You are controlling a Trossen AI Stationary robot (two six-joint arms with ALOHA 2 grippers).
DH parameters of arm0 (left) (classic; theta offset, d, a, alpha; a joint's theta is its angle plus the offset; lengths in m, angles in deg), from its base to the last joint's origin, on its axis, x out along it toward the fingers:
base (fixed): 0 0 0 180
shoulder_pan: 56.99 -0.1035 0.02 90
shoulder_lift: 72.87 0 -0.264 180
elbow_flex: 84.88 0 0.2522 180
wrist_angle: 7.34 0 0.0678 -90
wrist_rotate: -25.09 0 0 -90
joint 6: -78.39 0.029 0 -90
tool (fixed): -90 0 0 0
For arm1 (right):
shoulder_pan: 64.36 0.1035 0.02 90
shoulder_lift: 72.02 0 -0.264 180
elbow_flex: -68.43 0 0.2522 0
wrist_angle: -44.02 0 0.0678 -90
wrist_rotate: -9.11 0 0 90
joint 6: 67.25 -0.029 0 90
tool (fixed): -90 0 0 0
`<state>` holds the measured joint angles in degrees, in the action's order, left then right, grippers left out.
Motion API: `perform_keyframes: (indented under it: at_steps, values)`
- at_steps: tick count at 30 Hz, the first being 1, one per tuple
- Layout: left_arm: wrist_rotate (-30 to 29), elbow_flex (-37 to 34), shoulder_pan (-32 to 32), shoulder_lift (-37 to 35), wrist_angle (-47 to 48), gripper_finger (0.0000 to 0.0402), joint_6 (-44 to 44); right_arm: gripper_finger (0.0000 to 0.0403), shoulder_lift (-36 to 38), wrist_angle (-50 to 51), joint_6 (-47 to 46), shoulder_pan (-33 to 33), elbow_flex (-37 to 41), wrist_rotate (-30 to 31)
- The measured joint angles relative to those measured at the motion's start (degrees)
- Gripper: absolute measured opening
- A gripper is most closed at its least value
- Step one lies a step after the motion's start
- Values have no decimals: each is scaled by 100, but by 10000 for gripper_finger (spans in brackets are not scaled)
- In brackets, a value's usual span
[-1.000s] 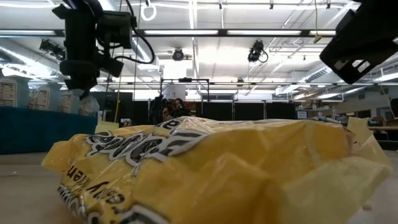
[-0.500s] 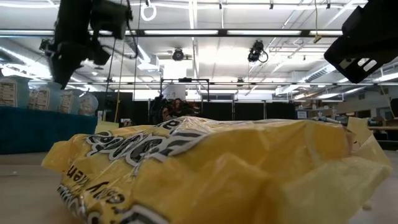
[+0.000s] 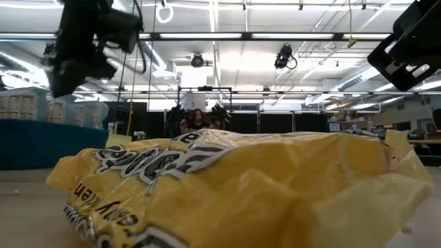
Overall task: Sort Maruchan noodles
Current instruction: Adjust the blue noodle packs in the blue bin
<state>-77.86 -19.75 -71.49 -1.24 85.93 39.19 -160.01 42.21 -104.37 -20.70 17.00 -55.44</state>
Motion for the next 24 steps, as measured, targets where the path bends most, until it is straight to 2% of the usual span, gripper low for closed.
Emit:
perform_keyframes:
  at_steps: [4, 7, 16, 21, 24]
  values:
    - [-563, 702, 0, -2, 16, 11, 97, 64, 0, 11, -40, -2, 0, 22]
    - [-754, 888, 0, -7, -356, 11, 388, 64, 0, 11, -75, -2, 0, 35]
    - [-449, 360, 11, 272, -1282, 11, 403, 64, 0, 9, -83, -2, 0, 39]
    - [-82, 138, 275, 424, -2572, 11, 865, 64, 0, 20, -83, -2, 0, 39]
    - [-66, 140, 424, 422, -3073, 11, 1124, 64, 0, 27, -159, -2, 0, 39]
